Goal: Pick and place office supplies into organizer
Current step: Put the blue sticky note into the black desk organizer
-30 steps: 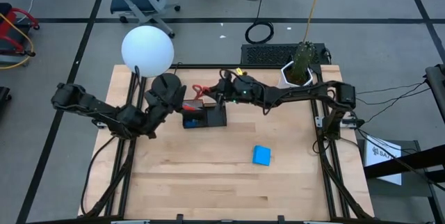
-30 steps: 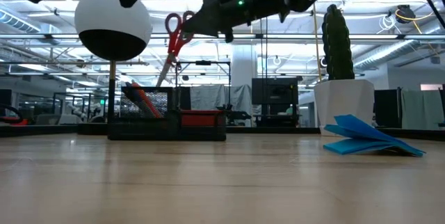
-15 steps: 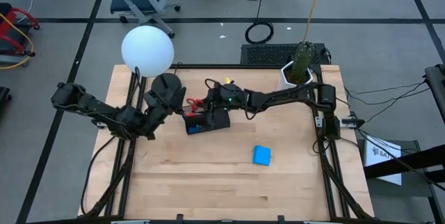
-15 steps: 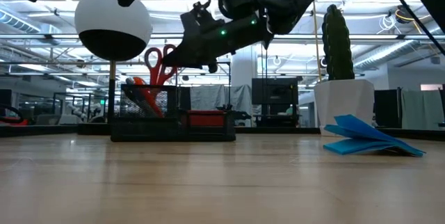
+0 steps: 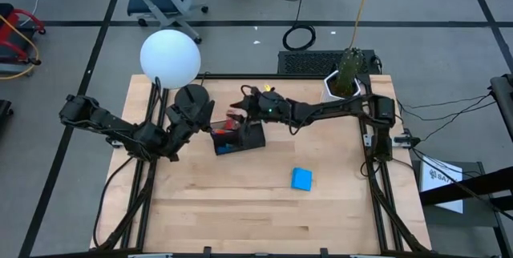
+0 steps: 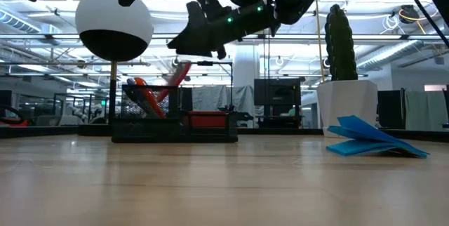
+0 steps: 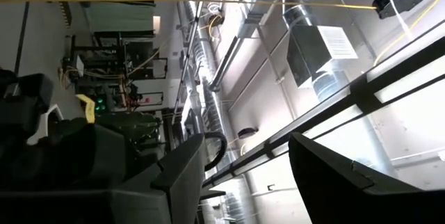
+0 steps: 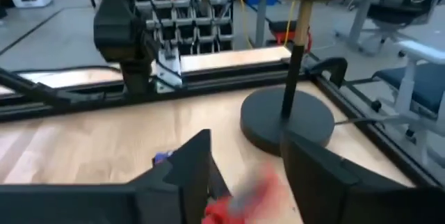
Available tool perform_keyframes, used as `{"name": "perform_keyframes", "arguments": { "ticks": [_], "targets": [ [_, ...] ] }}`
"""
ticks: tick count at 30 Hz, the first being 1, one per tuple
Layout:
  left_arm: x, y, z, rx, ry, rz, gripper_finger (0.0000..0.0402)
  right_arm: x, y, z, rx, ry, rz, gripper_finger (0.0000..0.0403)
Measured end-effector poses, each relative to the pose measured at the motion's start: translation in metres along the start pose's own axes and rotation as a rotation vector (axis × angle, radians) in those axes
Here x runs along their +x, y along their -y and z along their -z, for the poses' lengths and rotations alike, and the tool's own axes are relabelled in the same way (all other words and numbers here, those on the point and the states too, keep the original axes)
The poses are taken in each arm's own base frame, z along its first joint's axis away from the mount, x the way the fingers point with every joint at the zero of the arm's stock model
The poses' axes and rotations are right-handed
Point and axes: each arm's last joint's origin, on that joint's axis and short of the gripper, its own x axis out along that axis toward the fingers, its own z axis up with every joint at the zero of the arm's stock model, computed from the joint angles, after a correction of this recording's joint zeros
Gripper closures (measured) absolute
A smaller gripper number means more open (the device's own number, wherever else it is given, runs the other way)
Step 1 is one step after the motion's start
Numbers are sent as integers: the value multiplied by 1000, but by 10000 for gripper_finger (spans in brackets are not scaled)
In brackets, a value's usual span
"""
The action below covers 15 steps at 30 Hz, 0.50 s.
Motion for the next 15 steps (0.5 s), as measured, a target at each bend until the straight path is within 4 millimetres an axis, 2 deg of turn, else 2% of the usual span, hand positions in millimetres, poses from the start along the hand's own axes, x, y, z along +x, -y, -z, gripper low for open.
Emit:
{"name": "perform_keyframes", "arguments": {
  "ticks": [3, 7, 11, 15],
  "targets": [
    [0, 0, 0, 9, 0, 0, 190, -5, 0, -5, -1, 2, -1, 205],
    [0, 0, 0, 9, -8, 4, 190, -19, 1, -26, 3, 45, 0, 184],
    [0, 1, 1, 8, -39, 25, 190, -36, 1, -38, 2, -2, 3, 182],
    [0, 1, 2, 4, -83, 53, 190, -61, -3, -56, -1, -38, -6, 192]
  ]
}}
